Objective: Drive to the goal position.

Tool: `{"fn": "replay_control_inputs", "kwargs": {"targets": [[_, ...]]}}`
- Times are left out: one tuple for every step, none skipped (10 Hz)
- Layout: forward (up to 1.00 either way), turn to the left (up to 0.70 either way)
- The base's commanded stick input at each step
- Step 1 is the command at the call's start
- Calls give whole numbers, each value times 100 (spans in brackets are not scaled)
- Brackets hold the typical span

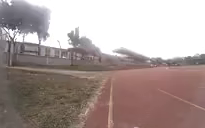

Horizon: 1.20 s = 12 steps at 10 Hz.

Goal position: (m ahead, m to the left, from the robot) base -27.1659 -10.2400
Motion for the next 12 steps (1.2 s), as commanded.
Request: {"fn": "replay_control_inputs", "kwargs": {"targets": [[0, -70], [0, -70], [0, -70], [0, -70], [0, -70], [0, -70], [0, -70], [0, -70], [0, -70], [0, -70], [0, -70], [0, -70]]}}
